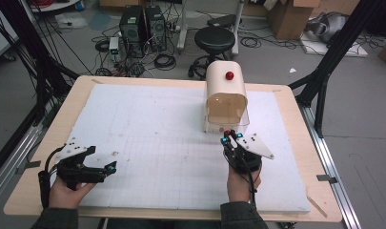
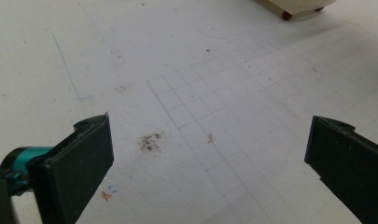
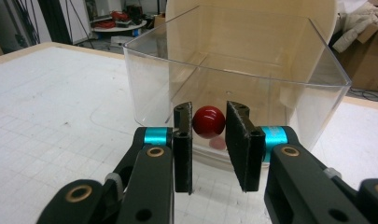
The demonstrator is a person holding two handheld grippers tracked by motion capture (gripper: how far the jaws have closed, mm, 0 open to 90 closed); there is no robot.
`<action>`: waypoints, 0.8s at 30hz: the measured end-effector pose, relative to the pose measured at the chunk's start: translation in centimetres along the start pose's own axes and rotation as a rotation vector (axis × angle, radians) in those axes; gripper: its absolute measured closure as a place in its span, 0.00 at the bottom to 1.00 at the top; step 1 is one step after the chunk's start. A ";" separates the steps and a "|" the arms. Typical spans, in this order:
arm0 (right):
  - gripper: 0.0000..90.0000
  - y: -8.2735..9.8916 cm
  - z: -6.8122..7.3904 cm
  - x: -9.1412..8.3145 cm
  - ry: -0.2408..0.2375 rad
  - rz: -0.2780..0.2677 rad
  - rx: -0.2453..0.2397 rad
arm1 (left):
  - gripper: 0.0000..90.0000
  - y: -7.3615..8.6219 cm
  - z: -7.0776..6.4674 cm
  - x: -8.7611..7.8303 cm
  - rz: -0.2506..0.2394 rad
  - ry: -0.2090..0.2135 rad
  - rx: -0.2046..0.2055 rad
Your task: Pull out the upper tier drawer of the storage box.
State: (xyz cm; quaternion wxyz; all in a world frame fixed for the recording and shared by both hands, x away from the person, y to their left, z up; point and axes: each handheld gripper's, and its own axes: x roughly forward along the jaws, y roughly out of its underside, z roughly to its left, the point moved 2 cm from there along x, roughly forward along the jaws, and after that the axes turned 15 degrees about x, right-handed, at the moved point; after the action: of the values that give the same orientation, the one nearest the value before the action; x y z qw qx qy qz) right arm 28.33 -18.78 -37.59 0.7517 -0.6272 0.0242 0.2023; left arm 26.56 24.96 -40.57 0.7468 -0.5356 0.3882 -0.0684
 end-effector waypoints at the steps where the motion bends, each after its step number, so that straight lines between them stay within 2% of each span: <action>1: 0.81 0.0 0.0 0.0 -0.002 -0.001 0.001 | 0.02 0.0 0.0 0.0 0.001 0.001 0.002; 24: 0.77 0.4 -0.2 -0.4 -0.019 -0.001 0.006 | 0.02 -0.1 -0.1 0.1 0.000 0.004 0.006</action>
State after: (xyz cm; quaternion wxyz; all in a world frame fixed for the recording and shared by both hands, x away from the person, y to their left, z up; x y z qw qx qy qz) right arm 27.89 -19.03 -37.89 0.7538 -0.6231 0.0171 0.2078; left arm 26.54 24.81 -40.57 0.7475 -0.5334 0.3895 -0.0707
